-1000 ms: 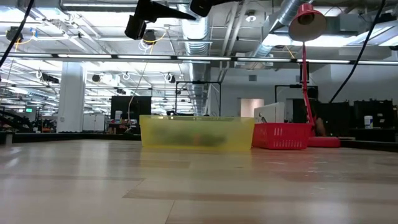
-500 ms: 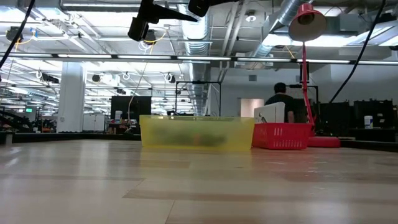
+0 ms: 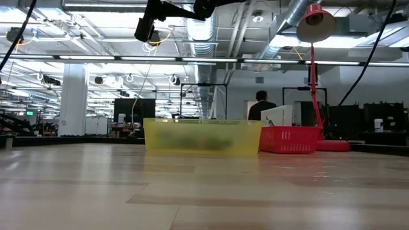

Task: Pick and place items into bin
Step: Put the black charger adapter into the green bin

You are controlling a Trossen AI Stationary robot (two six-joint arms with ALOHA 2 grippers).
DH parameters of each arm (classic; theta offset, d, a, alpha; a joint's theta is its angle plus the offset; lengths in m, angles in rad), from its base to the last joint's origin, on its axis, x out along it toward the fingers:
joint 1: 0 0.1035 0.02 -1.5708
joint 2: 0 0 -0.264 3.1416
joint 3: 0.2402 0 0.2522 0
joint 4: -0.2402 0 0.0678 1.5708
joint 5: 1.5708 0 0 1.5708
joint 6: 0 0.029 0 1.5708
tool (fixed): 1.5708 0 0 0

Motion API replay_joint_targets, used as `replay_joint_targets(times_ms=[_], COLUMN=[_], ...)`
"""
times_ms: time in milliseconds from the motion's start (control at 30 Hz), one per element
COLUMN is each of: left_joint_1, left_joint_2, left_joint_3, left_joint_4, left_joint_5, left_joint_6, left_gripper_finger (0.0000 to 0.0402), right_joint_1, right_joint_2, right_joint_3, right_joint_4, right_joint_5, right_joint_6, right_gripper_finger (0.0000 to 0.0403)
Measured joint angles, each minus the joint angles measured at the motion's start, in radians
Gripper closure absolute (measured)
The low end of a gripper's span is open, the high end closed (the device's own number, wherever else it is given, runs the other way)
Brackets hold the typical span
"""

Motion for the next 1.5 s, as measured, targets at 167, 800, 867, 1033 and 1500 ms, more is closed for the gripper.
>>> replay_joint_targets(times_ms=[167,800,867,1033,1500], left_joint_1=[0.0,0.015,0.047,0.175,0.718], left_joint_2=[0.0,0.001,0.001,0.0,0.0], left_joint_3=[0.0,-0.002,-0.002,-0.002,-0.001], left_joint_4=[-0.002,-0.039,-0.039,-0.039,-0.112], left_joint_5=[-0.006,-0.203,-0.229,-0.241,0.187], left_joint_6=[-0.002,-0.106,-0.128,-0.189,-0.638], left_gripper_finger=[0.0271,0.0271,0.0271,0.0271,0.0271], right_joint_1=[0.0,-0.004,-0.004,-0.019,-0.084], right_joint_2=[0.0,-0.002,-0.002,-0.002,-0.002], right_joint_3=[0.0,0.002,0.002,0.002,0.001], right_joint_4=[0.002,-0.107,-0.171,-0.353,-0.62], right_joint_5=[0.001,0.197,0.262,0.337,0.337], right_joint_6=[-0.001,0.026,0.051,0.149,0.402], right_gripper_finger=[0.0235,0.0126,0.0126,0.0127,0.0127])
